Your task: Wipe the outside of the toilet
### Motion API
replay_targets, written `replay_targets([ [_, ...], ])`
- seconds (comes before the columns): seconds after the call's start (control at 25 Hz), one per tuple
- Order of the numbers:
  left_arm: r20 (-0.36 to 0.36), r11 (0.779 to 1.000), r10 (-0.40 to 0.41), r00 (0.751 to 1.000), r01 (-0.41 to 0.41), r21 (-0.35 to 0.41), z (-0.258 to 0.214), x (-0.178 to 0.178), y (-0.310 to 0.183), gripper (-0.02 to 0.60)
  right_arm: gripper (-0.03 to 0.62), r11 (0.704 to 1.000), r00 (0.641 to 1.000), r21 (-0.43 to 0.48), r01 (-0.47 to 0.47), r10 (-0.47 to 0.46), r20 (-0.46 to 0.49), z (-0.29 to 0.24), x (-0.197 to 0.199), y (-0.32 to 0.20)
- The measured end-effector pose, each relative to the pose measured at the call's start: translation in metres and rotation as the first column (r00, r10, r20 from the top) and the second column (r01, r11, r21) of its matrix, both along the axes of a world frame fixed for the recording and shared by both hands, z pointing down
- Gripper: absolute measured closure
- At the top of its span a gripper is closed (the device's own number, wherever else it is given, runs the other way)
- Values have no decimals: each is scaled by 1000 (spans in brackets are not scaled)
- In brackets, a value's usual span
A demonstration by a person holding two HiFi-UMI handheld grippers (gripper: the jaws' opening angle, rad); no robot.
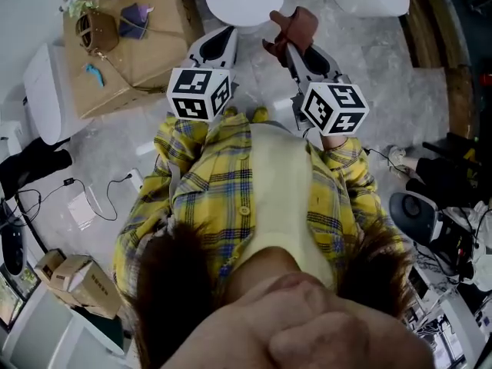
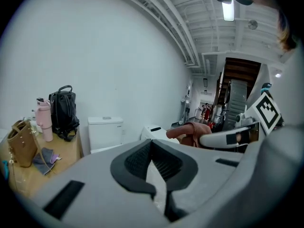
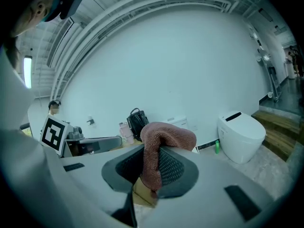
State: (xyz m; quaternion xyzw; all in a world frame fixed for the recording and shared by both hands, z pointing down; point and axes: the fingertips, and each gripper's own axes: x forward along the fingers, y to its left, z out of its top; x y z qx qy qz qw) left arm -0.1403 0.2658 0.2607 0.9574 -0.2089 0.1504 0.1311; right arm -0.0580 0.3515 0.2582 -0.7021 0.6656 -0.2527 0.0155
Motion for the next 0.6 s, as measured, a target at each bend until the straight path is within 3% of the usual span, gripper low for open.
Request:
replay_targets([
  [0.28,20,999,-27,999,27,-17,-10,23,-7,572,510,999,999,-37,35,-36,-30,-6,33,-14],
  [0.6,0,998,-43,999,43,-53,15,3,-49,572,510,991,993,-81,110,-113,-32,27,6,-67],
])
